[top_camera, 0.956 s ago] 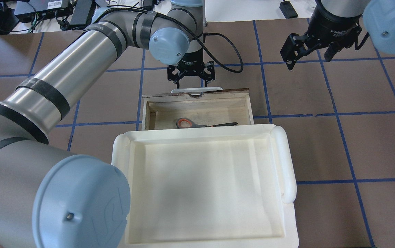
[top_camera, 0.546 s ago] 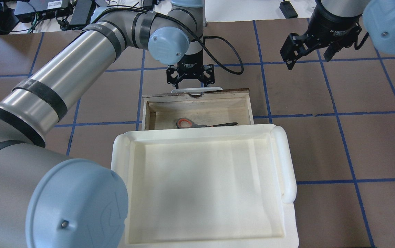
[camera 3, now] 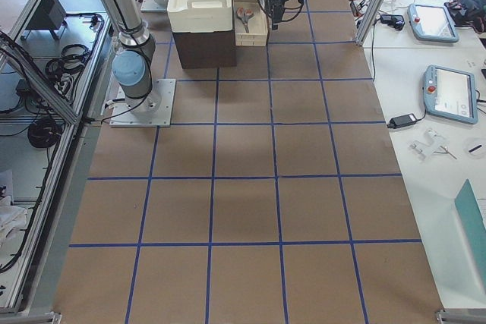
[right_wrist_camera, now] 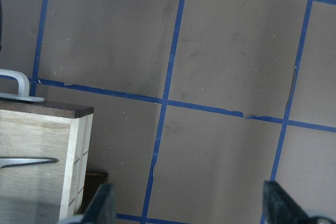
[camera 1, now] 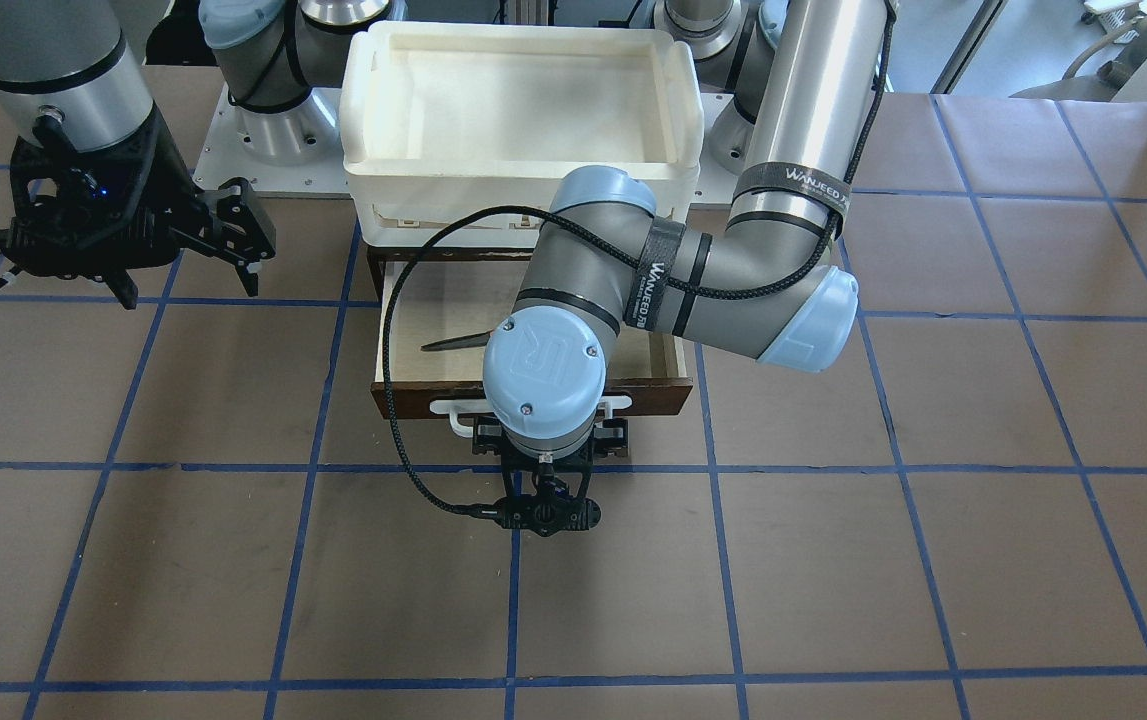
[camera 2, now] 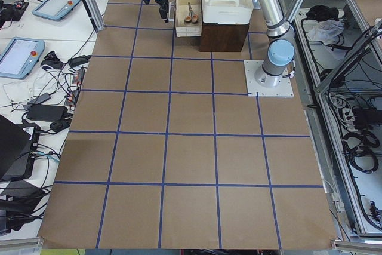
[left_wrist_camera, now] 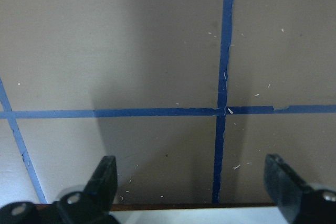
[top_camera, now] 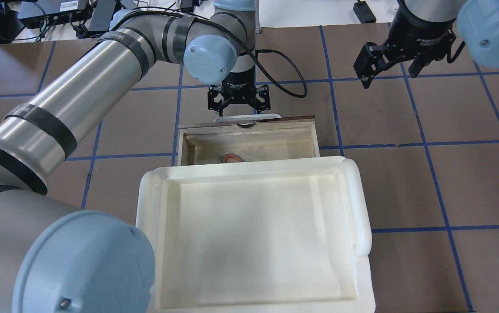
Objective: Put scissors in drawer and close it
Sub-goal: 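Push the drawer front with the left gripper away from the robot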
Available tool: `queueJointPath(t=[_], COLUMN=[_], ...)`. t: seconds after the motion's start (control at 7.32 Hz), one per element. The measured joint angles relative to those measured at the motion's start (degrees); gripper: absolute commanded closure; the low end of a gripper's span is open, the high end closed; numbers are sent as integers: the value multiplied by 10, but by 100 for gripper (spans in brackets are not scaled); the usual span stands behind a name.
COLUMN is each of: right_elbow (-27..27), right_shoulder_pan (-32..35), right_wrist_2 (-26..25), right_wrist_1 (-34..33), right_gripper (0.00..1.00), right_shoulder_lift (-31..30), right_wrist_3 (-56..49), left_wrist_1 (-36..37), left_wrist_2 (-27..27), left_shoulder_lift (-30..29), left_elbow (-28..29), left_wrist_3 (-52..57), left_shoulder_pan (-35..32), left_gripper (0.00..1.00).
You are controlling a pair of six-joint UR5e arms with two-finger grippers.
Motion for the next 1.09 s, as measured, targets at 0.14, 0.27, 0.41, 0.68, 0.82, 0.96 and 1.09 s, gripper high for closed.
queueJointPath(t=[0.14, 0.27, 0.41, 0.68, 0.82, 0.96, 1.09], right_elbow=[0, 0, 0, 0, 0, 0, 0], right_shoulder_pan=[0, 0, 0, 0, 0, 0, 0], right_wrist_2=[0, 0, 0, 0, 0, 0, 0], right_wrist_1=[1, 1, 0, -3, -4, -5, -5], right_gripper=[0, 0, 0, 0, 0, 0, 0], right_shoulder_lift=[0, -1, -1, 0, 0, 0, 0], right_wrist_3=[0, 0, 0, 0, 0, 0, 0], left_wrist_1=[-6, -14, -22, -30, -31, -31, -31], left_wrist_2=[0, 1, 2, 3, 3, 2, 2], left_shoulder_lift=[4, 7, 9, 16, 25, 34, 41], left_elbow=[-1, -1, -2, -9, -20, -33, -43], left_wrist_3=[0, 0, 1, 1, 1, 0, 0], left_shoulder_pan=[0, 0, 0, 0, 0, 0, 0], left_gripper=[0, 0, 0, 0, 0, 0, 0])
